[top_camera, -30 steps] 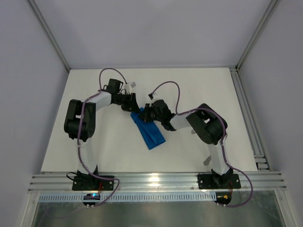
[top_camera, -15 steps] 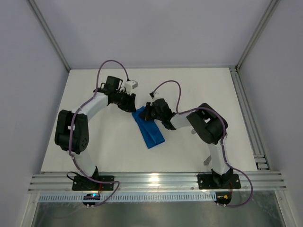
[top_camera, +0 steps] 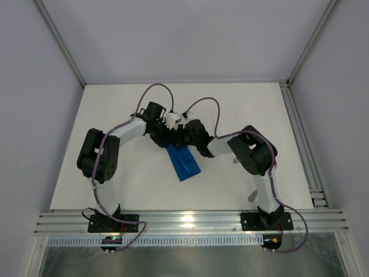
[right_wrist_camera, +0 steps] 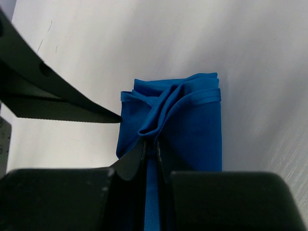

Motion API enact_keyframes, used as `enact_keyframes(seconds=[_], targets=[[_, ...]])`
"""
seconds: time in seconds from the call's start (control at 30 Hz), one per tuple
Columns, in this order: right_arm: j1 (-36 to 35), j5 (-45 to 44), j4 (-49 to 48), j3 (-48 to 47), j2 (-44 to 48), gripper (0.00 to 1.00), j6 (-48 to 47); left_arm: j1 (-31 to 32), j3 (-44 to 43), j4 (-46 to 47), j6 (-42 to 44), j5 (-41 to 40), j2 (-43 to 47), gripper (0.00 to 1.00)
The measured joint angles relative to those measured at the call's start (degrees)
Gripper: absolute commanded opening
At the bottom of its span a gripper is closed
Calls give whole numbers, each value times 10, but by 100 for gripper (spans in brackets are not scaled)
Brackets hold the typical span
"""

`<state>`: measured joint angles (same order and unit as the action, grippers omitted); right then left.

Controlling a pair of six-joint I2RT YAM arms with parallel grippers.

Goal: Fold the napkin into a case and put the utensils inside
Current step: Stuff the top corner of the smaller-rectangle-folded napkin into the folded napkin.

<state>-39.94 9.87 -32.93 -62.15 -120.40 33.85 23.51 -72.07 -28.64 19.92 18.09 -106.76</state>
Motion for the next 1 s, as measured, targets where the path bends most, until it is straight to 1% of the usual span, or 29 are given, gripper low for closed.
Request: enact_keyframes(seconds=[0.23,0.4,0.47,0.5,0.63,1.0], targets=[[1,8,0,0,0,4,0,0,-1,20,-1,-40,-28,43],[1,11,2,-1,0,4,-1,0,-1,24,-5,-42,-29,42],[1,13,2,-1,0,4,-2,0,-1,24,-5,-41,-29,43],[1,13,2,-1,0,4,-2,0,-1,25,-5,-40,-29,45],[1,14,3,-1,0,4,-3,0,-1,27,-8,-41,-29,47],[1,15,3,-1,0,4,-3,0,-1,32,-15,-42,-29,46]])
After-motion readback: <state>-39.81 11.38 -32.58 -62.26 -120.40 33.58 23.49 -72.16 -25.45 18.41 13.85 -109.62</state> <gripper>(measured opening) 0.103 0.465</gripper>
